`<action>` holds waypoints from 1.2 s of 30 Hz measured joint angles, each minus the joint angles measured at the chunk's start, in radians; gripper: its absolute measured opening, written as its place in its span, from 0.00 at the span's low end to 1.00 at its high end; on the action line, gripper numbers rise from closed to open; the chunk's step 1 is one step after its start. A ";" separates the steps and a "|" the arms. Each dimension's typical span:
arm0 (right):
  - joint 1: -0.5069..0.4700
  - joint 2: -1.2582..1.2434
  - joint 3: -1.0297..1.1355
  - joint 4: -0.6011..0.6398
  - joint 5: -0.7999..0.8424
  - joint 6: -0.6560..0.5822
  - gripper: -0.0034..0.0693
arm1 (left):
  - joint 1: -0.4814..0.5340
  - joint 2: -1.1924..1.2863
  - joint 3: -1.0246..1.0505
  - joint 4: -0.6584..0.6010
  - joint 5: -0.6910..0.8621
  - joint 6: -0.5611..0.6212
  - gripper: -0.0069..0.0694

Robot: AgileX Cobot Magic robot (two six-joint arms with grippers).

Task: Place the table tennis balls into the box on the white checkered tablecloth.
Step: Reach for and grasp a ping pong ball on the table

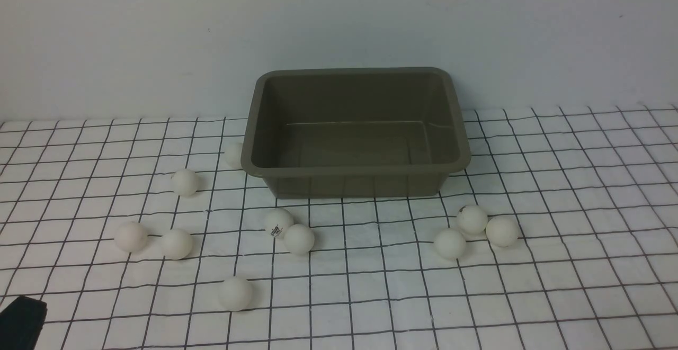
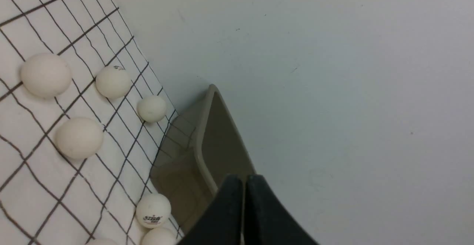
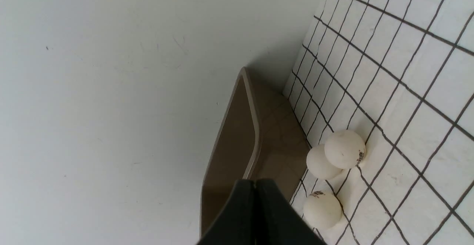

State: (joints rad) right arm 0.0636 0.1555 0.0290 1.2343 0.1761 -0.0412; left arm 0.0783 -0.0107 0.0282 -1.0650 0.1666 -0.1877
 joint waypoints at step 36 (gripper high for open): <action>0.061 0.874 -0.865 -0.961 0.614 -0.281 0.03 | 0.000 0.908 -0.718 0.628 0.703 0.675 0.09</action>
State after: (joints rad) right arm 0.1246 1.0299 -0.8361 0.2737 0.7901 -0.3223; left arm 0.0783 0.8976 -0.6898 -0.4370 0.8693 0.4871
